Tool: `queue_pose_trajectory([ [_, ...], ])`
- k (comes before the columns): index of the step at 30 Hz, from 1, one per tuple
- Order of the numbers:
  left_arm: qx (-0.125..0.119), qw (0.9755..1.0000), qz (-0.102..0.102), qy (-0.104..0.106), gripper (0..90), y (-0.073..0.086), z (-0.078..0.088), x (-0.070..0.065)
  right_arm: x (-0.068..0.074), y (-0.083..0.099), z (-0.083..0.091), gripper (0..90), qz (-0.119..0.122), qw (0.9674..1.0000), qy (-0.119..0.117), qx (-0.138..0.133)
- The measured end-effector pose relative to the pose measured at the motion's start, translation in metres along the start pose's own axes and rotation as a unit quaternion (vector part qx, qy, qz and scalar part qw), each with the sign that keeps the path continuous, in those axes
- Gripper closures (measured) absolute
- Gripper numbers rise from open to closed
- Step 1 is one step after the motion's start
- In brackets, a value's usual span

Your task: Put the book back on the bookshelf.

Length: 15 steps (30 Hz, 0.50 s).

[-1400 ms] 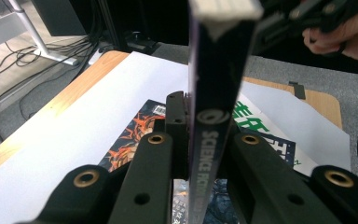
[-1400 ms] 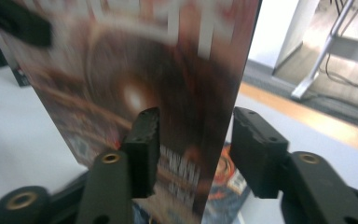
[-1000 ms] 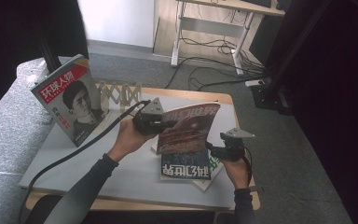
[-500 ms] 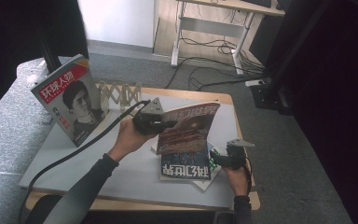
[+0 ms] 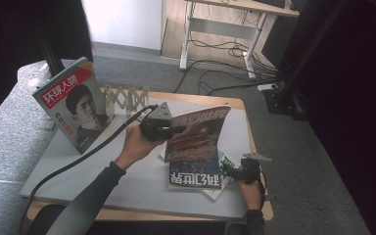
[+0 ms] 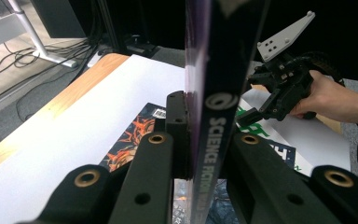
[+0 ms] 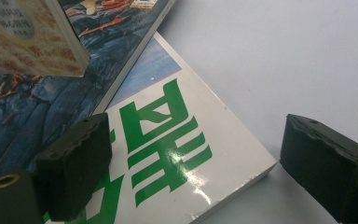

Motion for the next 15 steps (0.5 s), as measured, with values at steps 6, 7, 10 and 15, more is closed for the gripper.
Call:
queue_pose_trajectory([
  [6, -0.008, 1.0, -0.002, -0.002, 83.4, -0.0001, -0.0007, -0.001, -0.0023, 0.0006, -0.0011, 7.8, -0.011, 0.9999, -0.01, 0.003],
  [7, -0.009, 1.0, 0.0, -0.002, 83.5, -0.0004, -0.0007, -0.0009, -0.0025, 0.0006, -0.0012, 8.1, -0.013, 0.9998, -0.013, 0.003],
  [10, -0.014, 0.9999, 0.001, -0.003, 83.7, -0.0014, -0.0001, -0.0012, -0.0031, 0.0008, -0.0014, 8.2, -0.015, 0.9997, -0.016, 0.003],
  [15, -0.018, 0.9998, 0.01, -0.003, 83.8, -0.0044, 0.0052, 0.0003, -0.0033, 0.0009, -0.0013, 8.2, -0.016, 0.9997, -0.017, 0.003],
])
Point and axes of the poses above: each handheld gripper's, and its own axes: z roughly backward along the jaws, y roughly out of its underside, x roughly to its left, the point moved 2 cm from there along -z, roughly forward along the jaws, and after that the axes turned 8 degrees about z, right-handed, at the moved point
